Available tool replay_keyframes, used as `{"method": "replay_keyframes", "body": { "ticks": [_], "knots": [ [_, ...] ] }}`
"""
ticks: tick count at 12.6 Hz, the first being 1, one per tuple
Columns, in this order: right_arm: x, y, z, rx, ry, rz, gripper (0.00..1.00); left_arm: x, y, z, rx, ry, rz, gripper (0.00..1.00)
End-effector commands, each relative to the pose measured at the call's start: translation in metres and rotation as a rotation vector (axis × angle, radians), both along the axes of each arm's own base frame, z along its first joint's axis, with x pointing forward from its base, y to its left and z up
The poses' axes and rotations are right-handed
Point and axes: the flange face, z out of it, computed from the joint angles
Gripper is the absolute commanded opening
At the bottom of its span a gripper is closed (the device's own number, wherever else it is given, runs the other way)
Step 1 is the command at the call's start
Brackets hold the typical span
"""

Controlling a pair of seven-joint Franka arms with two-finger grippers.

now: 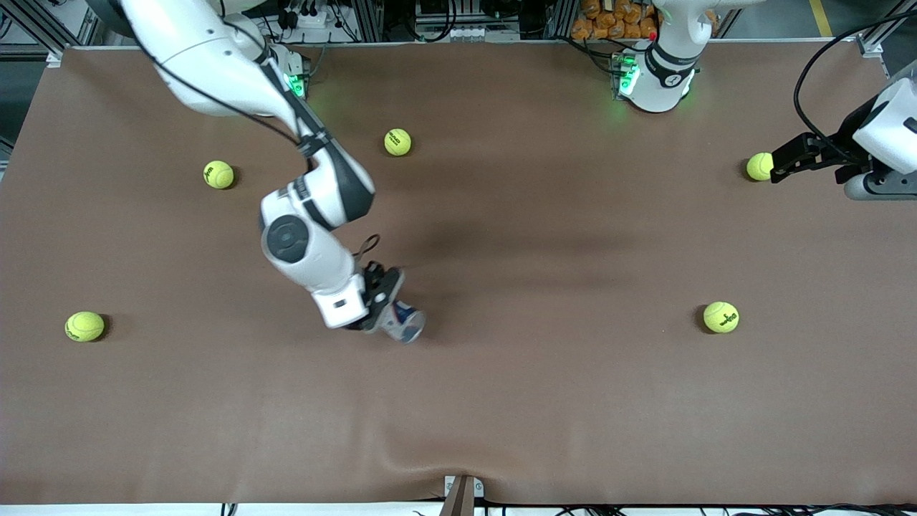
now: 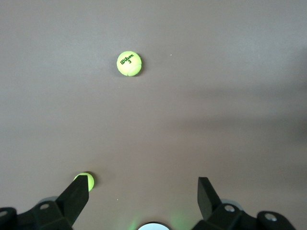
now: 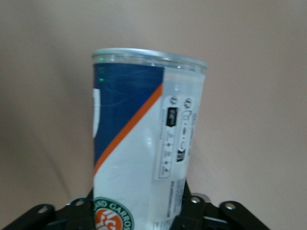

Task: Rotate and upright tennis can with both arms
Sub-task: 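Lift and carry the can to mid-table with the right gripper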

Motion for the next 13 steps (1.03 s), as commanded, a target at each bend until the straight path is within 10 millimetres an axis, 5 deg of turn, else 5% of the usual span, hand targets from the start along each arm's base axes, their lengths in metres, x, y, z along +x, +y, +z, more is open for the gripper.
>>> {"method": "replay_keyframes", "body": {
  "ticks": [1, 6, 11, 13],
  "knots": [
    [-0.021, 0.053, 0.013, -0.013, -0.06, 0.164, 0.72, 0.007, -0.004, -0.002, -0.022, -0.005, -0.02, 1.0],
    [-0.058, 0.132, -0.007, -0.136, -0.295, 0.469, 0.71, 0.013, -0.011, -0.013, -0.023, 0.004, -0.032, 1.0],
    [-0.08, 0.169, -0.036, -0.134, -0.294, 0.515, 0.71, 0.017, -0.018, -0.021, -0.024, 0.014, -0.046, 1.0],
    [-0.077, 0.164, -0.049, -0.141, -0.28, 0.499, 0.71, 0.021, -0.025, -0.026, -0.026, 0.015, -0.06, 1.0]
  ]
}}
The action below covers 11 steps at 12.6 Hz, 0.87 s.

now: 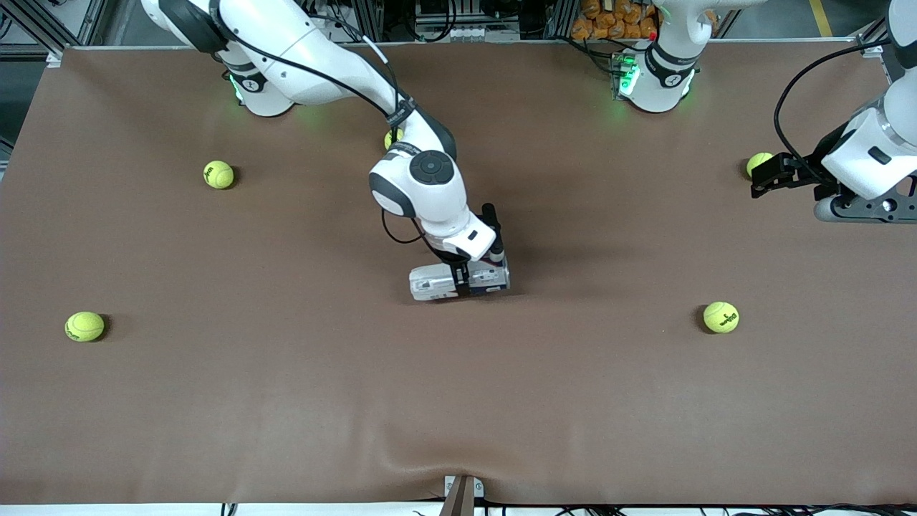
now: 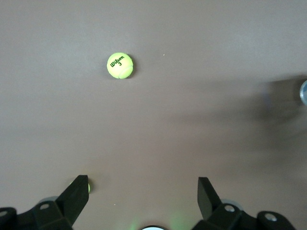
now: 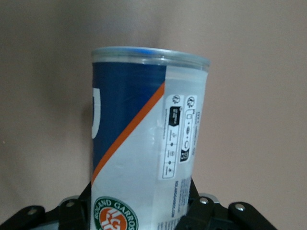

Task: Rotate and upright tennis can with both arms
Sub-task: 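Lift and carry the can to mid-table with the right gripper, then release the can with the right gripper while the left gripper approaches it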

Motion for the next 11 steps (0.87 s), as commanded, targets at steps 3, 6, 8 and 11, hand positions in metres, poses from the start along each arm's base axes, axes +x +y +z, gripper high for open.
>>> {"method": "replay_keyframes", "body": {
  "ticks": [3, 6, 8, 11],
  "knots": [
    [0.01, 0.004, -0.012, 0.03, -0.045, 0.004, 1.0, 0.007, -0.012, -0.005, -0.022, 0.0, -0.034, 1.0],
    [0.009, 0.007, -0.006, 0.047, -0.056, 0.003, 1.0, 0.008, -0.031, -0.017, -0.021, 0.021, -0.06, 1.0],
    [0.011, 0.006, -0.004, 0.052, -0.058, -0.002, 1.0, 0.011, -0.042, -0.027, -0.022, 0.04, -0.078, 1.0],
    [0.01, 0.002, 0.015, 0.052, -0.046, -0.056, 1.0, 0.018, -0.066, -0.054, -0.024, 0.087, -0.107, 1.0]
  ]
}}
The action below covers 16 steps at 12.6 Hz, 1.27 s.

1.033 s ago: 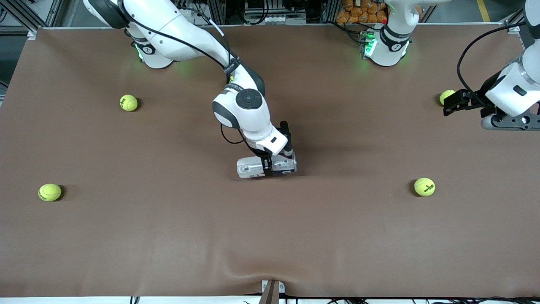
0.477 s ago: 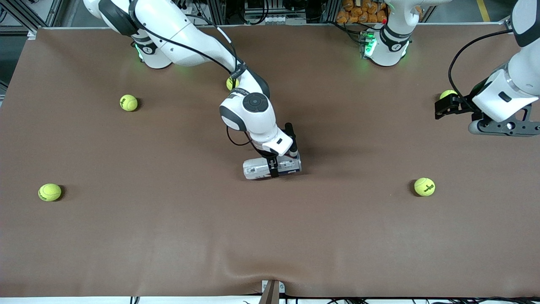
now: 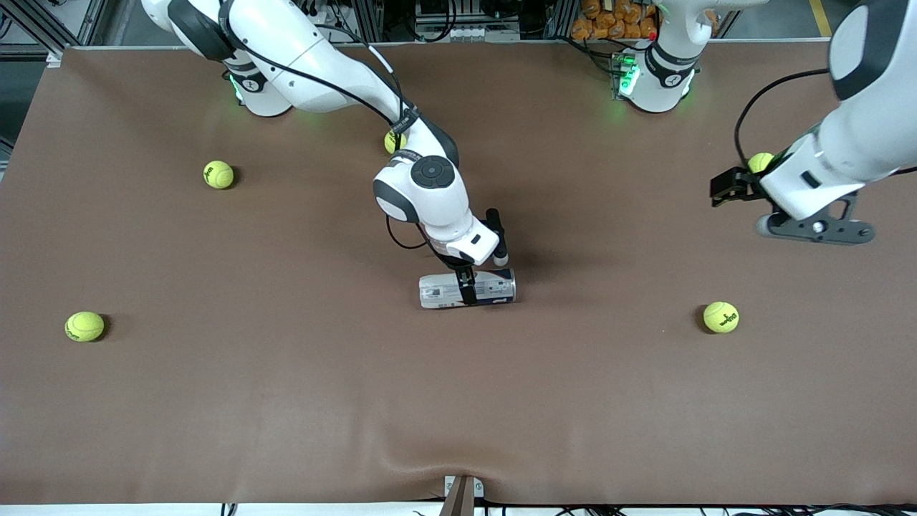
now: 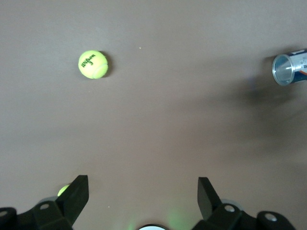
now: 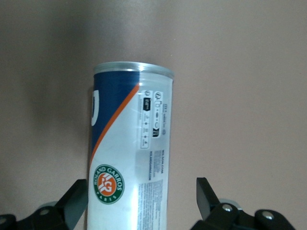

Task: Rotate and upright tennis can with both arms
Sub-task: 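Release the can with the right gripper while the left gripper approaches it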

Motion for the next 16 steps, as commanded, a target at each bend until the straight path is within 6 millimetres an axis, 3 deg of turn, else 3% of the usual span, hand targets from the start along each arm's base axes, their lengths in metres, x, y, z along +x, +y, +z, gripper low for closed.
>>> {"method": "replay_keyframes", "body": {
  "ticks": [1, 4, 7, 10, 12, 15, 16],
  "knots": [
    [-0.005, 0.0, 0.028, -0.015, 0.023, -0.107, 1.0, 0.01, -0.019, -0.029, -0.02, 0.049, -0.014, 1.0],
    [-0.014, 0.002, 0.053, -0.004, 0.079, -0.337, 1.0, 0.023, -0.041, -0.092, -0.158, 0.181, 0.011, 1.0],
    [0.001, -0.019, 0.089, 0.021, 0.07, -0.461, 1.0, 0.027, -0.089, -0.154, -0.229, 0.24, 0.008, 1.0],
    [0.05, -0.094, 0.141, 0.013, 0.059, -0.621, 1.0, 0.029, -0.11, -0.207, -0.355, 0.274, 0.185, 1.0],
    [0.098, -0.175, 0.164, 0.038, 0.037, -0.753, 1.0, 0.032, -0.124, -0.245, -0.459, 0.27, 0.301, 1.0],
    [0.136, -0.278, 0.188, 0.094, 0.059, -0.934, 1.0, 0.043, -0.142, -0.29, -0.598, 0.256, 0.482, 1.0],
    [0.145, -0.314, 0.189, 0.148, 0.124, -1.026, 1.0, 0.041, -0.157, -0.307, -0.643, 0.265, 0.541, 1.0]
  ]
}}
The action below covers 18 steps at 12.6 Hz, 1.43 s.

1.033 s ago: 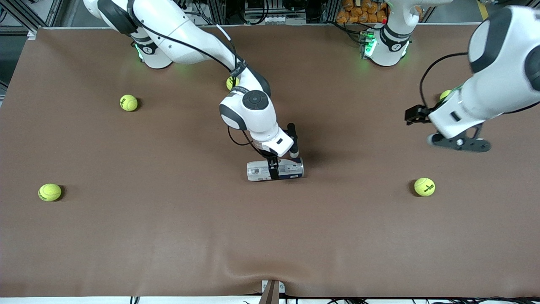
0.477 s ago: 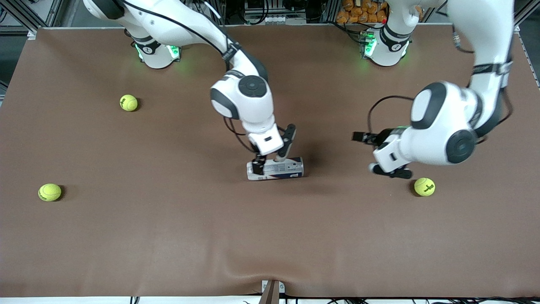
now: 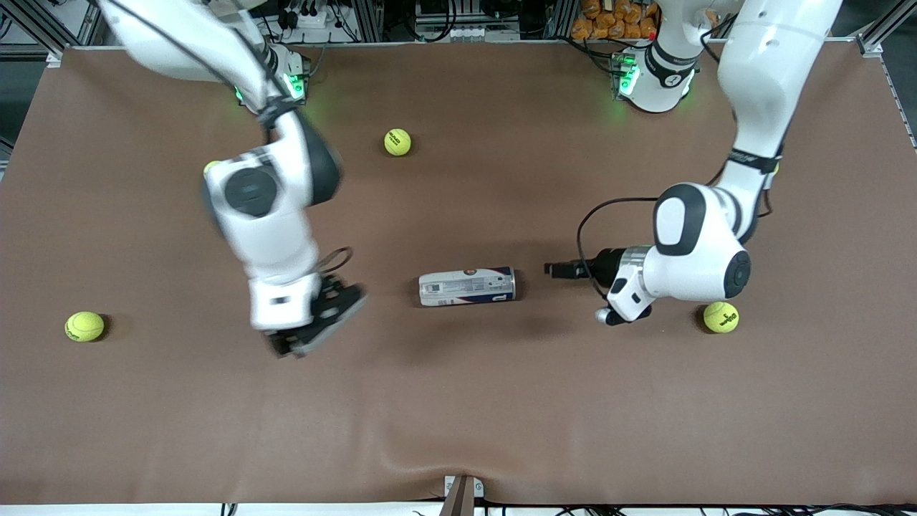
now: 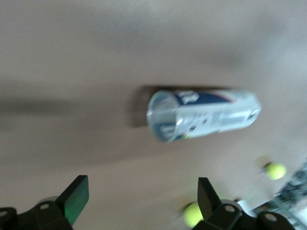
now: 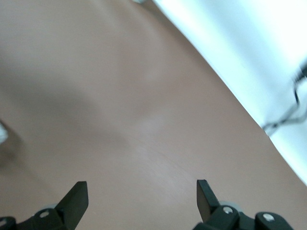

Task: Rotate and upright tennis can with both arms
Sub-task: 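Release the can with the right gripper while the left gripper approaches it, then grasp the can's bottom end with the left gripper while the right retracts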

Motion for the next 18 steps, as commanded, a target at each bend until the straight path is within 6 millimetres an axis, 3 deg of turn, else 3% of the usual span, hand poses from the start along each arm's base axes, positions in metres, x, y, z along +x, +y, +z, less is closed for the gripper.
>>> {"method": "replay_keyframes", "body": {
  "ticks": [1, 2, 4, 6, 9, 13, 14, 15, 16, 17, 18],
  "knots": [
    [0.007, -0.075, 0.007, 0.163, 0.102, -0.202, 1.0, -0.001, -0.03, -0.032, -0.079, 0.032, 0.163, 1.0],
    [0.01, -0.117, 0.012, 0.215, 0.148, -0.288, 1.0, -0.004, -0.042, -0.045, -0.106, 0.041, 0.215, 1.0],
    [-0.006, -0.176, 0.044, 0.196, 0.24, -0.378, 1.0, -0.01, -0.055, -0.068, -0.142, 0.079, 0.292, 1.0],
    [-0.03, -0.218, 0.083, 0.173, 0.3, -0.442, 1.0, -0.013, -0.056, -0.077, -0.149, 0.101, 0.307, 1.0],
    [-0.072, -0.262, 0.15, 0.147, 0.314, -0.565, 1.0, -0.014, -0.057, -0.088, -0.181, 0.134, 0.351, 1.0],
    [-0.121, -0.279, 0.198, 0.177, 0.371, -0.75, 1.0, -0.019, -0.059, -0.109, -0.274, 0.12, 0.385, 0.89],
    [-0.126, -0.284, 0.206, 0.182, 0.358, -0.759, 1.0, -0.02, -0.059, -0.113, -0.286, 0.12, 0.393, 0.81],
    [-0.13, -0.29, 0.211, 0.186, 0.35, -0.77, 1.0, -0.02, -0.059, -0.118, -0.297, 0.125, 0.406, 0.66],
    [-0.132, -0.288, 0.214, 0.187, 0.345, -0.766, 1.0, -0.02, -0.059, -0.119, -0.313, 0.134, 0.43, 0.42],
    [-0.138, -0.289, 0.22, 0.188, 0.347, -0.767, 1.0, -0.018, -0.06, -0.116, -0.33, 0.139, 0.453, 0.11],
    [-0.143, -0.291, 0.226, 0.191, 0.345, -0.769, 1.0, -0.012, -0.062, -0.109, -0.345, 0.131, 0.462, 0.0]
  ]
}}
